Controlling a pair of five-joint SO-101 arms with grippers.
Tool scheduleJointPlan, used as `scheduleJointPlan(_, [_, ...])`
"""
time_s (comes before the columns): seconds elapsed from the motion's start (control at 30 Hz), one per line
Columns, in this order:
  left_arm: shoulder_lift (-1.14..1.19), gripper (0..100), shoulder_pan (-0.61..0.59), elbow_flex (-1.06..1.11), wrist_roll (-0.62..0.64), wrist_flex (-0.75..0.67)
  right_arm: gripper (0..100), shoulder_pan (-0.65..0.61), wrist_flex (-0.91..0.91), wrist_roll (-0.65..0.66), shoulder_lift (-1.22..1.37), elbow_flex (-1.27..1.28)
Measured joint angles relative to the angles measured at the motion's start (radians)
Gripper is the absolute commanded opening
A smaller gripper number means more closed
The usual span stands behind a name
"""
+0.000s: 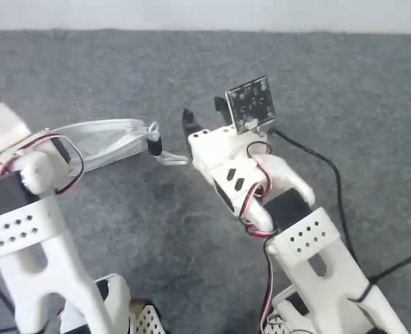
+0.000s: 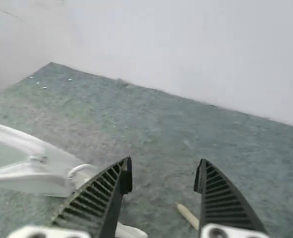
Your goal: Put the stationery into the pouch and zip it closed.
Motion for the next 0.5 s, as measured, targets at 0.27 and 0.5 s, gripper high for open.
scheduleJointPlan(0.27, [0.0,1,-0.032,0.0,0.0,0.0,19.3,0.043,0.044,0.049,-0.002,-0.029])
scheduleJointPlan(0.5, [-0.002,1,-0.035,0.021,0.0,-0.008,19.3,0.043,0.121,0.144,0.232,-0.189])
